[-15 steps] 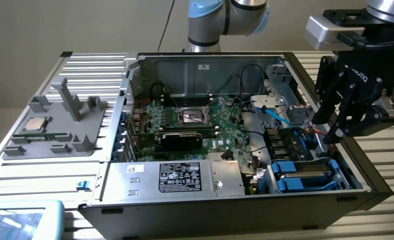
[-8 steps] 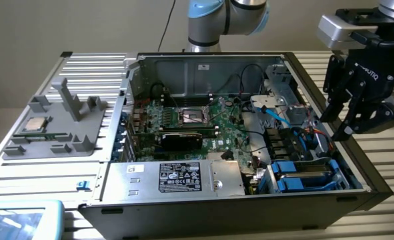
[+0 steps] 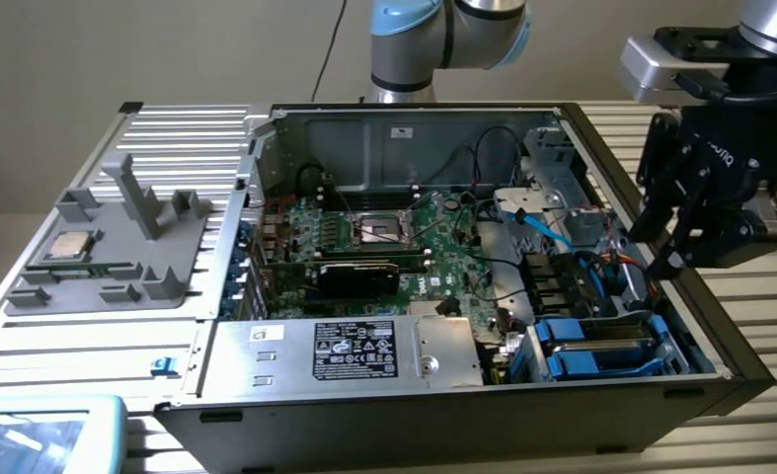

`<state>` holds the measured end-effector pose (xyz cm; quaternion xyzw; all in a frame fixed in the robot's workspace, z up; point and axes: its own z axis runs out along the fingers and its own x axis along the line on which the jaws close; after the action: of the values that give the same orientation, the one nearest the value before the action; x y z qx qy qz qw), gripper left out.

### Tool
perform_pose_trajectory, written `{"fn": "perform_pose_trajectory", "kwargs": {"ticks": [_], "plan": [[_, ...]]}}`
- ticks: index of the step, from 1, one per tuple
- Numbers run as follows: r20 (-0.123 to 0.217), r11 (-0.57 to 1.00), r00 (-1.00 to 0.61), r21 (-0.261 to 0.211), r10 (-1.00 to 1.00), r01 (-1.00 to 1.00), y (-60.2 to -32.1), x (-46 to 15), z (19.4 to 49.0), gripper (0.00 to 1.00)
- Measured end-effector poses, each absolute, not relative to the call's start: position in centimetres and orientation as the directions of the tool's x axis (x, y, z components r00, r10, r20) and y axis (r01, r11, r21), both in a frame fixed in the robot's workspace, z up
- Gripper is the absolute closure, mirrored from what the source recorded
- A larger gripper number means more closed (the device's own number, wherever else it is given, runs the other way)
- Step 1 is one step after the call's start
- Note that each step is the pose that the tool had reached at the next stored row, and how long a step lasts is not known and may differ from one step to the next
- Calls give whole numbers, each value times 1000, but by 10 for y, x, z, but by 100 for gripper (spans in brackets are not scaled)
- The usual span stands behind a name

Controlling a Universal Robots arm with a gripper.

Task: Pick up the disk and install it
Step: 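Insert the first disk wire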

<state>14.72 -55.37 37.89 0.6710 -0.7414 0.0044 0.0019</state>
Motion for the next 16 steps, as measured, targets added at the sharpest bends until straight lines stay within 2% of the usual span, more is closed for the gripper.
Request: {"fn": "perform_pose_trajectory", "kwargs": {"ticks": [16], "plan": [[3,175,-175,-23,-985,-984,-547,135,366,54]]}}
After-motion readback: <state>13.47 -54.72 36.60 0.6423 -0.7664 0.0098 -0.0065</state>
